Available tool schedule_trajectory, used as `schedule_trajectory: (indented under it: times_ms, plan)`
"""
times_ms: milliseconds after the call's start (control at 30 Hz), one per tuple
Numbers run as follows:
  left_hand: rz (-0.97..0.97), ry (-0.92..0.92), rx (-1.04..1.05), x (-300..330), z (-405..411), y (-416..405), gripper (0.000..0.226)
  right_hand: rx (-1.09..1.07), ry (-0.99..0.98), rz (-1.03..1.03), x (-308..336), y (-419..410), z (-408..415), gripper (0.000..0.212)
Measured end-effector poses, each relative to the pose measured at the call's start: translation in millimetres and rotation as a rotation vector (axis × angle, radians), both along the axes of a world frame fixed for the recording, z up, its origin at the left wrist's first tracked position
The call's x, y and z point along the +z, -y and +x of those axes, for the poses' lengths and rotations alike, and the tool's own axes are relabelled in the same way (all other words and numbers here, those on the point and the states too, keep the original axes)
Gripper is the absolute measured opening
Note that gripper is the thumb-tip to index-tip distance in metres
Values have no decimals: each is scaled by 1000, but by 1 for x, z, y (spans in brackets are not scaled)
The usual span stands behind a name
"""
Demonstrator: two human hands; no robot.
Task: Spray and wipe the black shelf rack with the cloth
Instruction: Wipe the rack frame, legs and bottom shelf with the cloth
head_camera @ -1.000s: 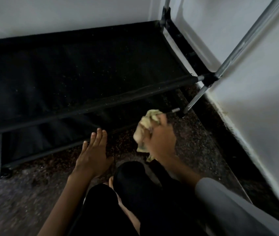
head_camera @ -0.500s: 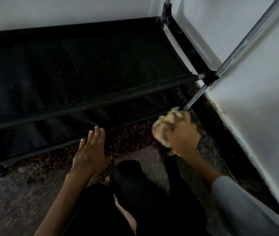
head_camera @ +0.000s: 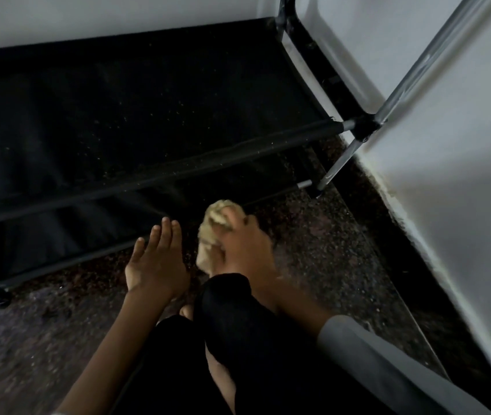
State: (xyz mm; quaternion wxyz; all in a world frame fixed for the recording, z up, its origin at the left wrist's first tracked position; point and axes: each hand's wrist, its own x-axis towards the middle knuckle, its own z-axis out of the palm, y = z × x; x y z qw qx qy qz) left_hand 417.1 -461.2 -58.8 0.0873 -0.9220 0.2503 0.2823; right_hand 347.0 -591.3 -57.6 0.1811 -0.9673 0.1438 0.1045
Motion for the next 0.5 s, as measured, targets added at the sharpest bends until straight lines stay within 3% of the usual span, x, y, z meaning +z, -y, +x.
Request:
schedule_trajectory:
  times_ms: [133,333,500]
  plan:
    - [58,56,40,-2,-8,6,73,178,30,187,-9,-7,1,45]
    - [-56,69,72,-2,-10,2,73,-80,276,530,-26,0,-24,44]
    - [-192,105,133,5,-10,-3,63,-147,333,591,-28,5,-33,45]
